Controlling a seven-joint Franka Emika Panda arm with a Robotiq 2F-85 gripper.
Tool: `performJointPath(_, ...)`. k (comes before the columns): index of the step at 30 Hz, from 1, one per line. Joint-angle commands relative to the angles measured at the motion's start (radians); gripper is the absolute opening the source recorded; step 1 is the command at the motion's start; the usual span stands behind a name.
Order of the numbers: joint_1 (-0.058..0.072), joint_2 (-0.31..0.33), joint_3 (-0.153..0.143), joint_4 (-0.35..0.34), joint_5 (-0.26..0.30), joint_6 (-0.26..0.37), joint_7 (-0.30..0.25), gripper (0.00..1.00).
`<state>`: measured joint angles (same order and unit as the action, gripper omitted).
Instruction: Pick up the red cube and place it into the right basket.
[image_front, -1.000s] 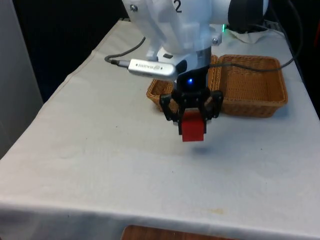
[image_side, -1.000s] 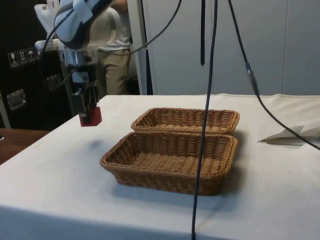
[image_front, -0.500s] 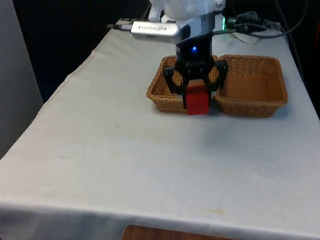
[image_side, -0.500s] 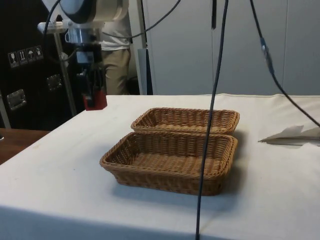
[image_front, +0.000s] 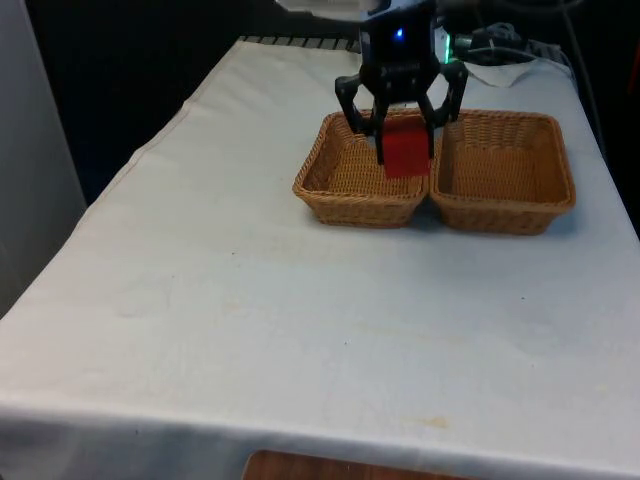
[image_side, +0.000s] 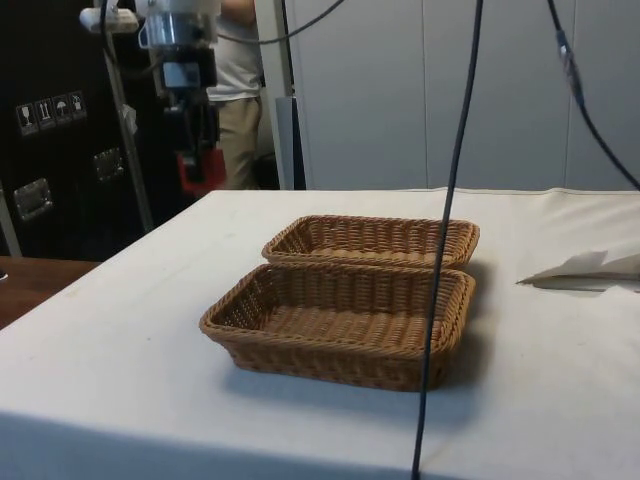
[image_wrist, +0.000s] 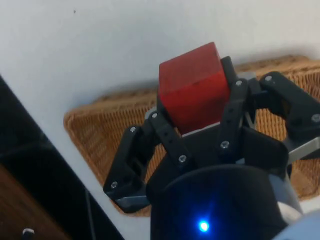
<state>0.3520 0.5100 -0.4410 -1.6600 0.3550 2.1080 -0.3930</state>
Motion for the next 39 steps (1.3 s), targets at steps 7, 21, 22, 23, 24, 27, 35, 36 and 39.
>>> performJointPath(7,0.017,-0.081,-0.003,-0.053,-0.039,-0.023,0.025,0.02)
performJointPath(21,0.02,-0.175,0.028,-0.18,-0.094,-0.002,0.053,0.02)
performJointPath(22,0.03,-0.191,0.025,-0.209,-0.114,0.025,0.068,0.02)
performJointPath(23,0.031,-0.197,0.027,-0.22,-0.12,0.031,0.071,0.02)
performJointPath(24,0.031,-0.203,0.029,-0.23,-0.125,0.037,0.074,0.02)
performJointPath(27,0.031,-0.223,0.037,-0.273,-0.144,0.069,0.084,0.02)
performJointPath(35,0.034,-0.259,0.054,-0.359,-0.2,0.137,0.118,0.02)
performJointPath(36,0.034,-0.263,0.056,-0.369,-0.208,0.145,0.124,0.02)
performJointPath(39,0.026,-0.266,0.068,-0.38,-0.21,0.143,0.122,0.02)
